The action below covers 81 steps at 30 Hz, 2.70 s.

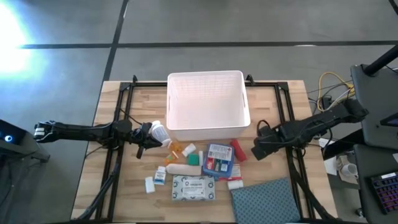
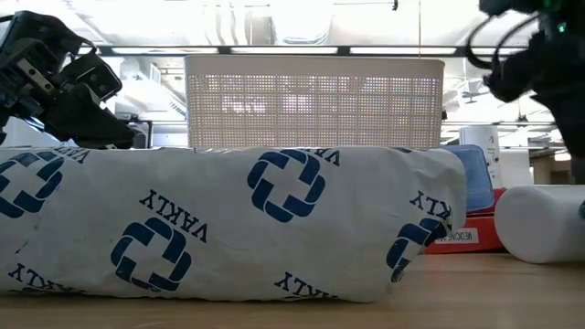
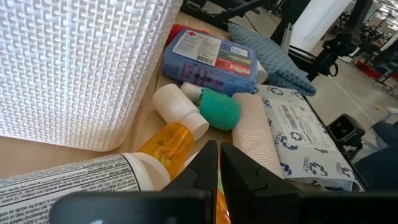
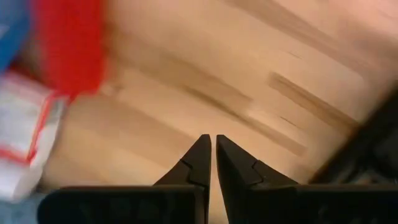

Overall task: Pick & place medical supplies in basket/bin
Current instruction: Put the red bandage into the white bin

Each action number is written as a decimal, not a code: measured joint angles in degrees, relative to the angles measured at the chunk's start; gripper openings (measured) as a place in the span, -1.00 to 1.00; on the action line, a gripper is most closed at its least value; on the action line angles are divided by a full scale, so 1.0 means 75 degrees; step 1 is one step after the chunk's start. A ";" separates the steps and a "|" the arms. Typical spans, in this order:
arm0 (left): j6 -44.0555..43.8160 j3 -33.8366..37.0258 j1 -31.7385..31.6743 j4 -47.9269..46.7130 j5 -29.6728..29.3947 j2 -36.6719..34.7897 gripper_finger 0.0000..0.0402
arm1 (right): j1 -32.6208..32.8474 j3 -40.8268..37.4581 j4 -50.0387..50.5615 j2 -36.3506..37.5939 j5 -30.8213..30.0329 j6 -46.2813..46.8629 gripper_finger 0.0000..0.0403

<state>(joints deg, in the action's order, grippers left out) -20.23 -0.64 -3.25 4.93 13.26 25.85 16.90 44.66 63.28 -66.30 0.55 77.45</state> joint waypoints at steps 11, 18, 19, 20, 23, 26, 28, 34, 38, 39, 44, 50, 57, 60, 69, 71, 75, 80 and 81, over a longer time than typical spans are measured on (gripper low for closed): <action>0.0000 0.0000 0.0000 0.0000 0.0002 0.0003 -1.00 | 0.0097 0.0371 -0.1449 -0.1320 0.0157 -0.2495 -0.68; 0.0000 0.0000 0.0000 0.0000 0.0003 0.0000 -1.00 | 0.0435 0.0374 -0.2100 -0.2175 -0.0426 -0.2710 -0.12; 0.0000 0.0000 0.0000 -0.0001 0.0003 0.0000 -1.00 | 0.0528 0.0374 -0.2224 -0.2190 -0.0672 -0.2724 -0.06; 0.0000 0.0000 0.0000 -0.0003 0.0003 0.0002 -1.00 | 0.0621 0.0374 -0.2297 -0.2203 -0.0923 -0.2727 0.00; -0.0002 0.0000 0.0000 -0.0001 0.0001 0.0003 -1.00 | 0.0864 0.0373 -0.2347 -0.2193 -0.1630 -0.2447 0.12; -0.0003 0.0000 0.0000 0.0000 0.0001 0.0001 -1.00 | 0.1032 0.0341 -0.2359 -0.2171 -0.2261 -0.1838 0.20; -0.0003 0.0000 0.0000 0.0000 0.0003 0.0000 -1.00 | 0.1080 0.0300 -0.2513 -0.2171 -0.2386 -0.1582 0.26; -0.0003 0.0000 0.0000 -0.0001 0.0003 0.0000 -1.00 | 0.1127 0.0008 -0.3832 -0.2202 -0.2549 -0.1930 0.40; -0.0003 0.0000 0.0000 0.0000 0.0003 0.0000 -1.00 | 0.1111 -0.0028 -0.3741 -0.2504 -0.2710 -0.1874 0.46; -0.0003 0.0003 0.0000 0.0000 0.0003 0.0003 -1.00 | 0.1101 -0.0031 -0.3682 -0.2595 -0.2735 -0.1737 0.47; -0.0003 0.0000 -0.0001 -0.0001 0.0003 0.0000 -1.00 | 0.0776 -0.0058 -0.3964 -0.3107 -0.2534 -0.1166 0.48; -0.0003 0.0000 0.0000 0.0000 0.0002 0.0000 -1.00 | 0.0480 -0.0019 -0.4366 -0.3730 -0.2378 -0.1309 0.41; -0.0003 0.0000 -0.0003 -0.0003 0.0003 0.0000 -1.00 | 0.0453 -0.0040 -0.4227 -0.3677 -0.2669 -0.0667 0.06; -0.0003 0.0002 -0.0003 0.0000 0.0003 0.0001 -1.00 | 0.0446 -0.0065 -0.3934 -0.3526 -0.2983 -0.0331 -0.17; -0.0003 0.0000 -0.0003 0.0000 0.0003 0.0000 -1.00 | 0.0997 0.0013 -0.3401 -0.2296 -0.2976 0.0163 -0.74; -0.0003 0.0000 -0.0003 0.0000 0.0003 0.0000 -1.00 | 0.1206 0.0137 -0.3384 -0.2001 -0.2758 0.0100 -0.74; -0.0003 0.0000 -0.0002 0.0000 0.0003 0.0000 -1.00 | 0.1498 0.0867 -0.3384 -0.1396 -0.2774 -0.0010 -0.65; -0.0003 0.0000 0.0000 0.0000 0.0003 0.0003 -1.00 | 0.1187 0.2345 -0.2966 -0.1026 -0.5105 -0.0832 -0.59; -0.0003 0.0000 -0.0003 0.0000 0.0003 0.0000 -1.00 | 0.0964 0.2632 -0.2969 -0.0964 -0.5510 -0.1098 -0.59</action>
<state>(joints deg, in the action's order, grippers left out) -20.25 -0.64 -3.27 4.93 13.28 25.85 24.13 64.40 41.01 -73.53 -40.78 69.22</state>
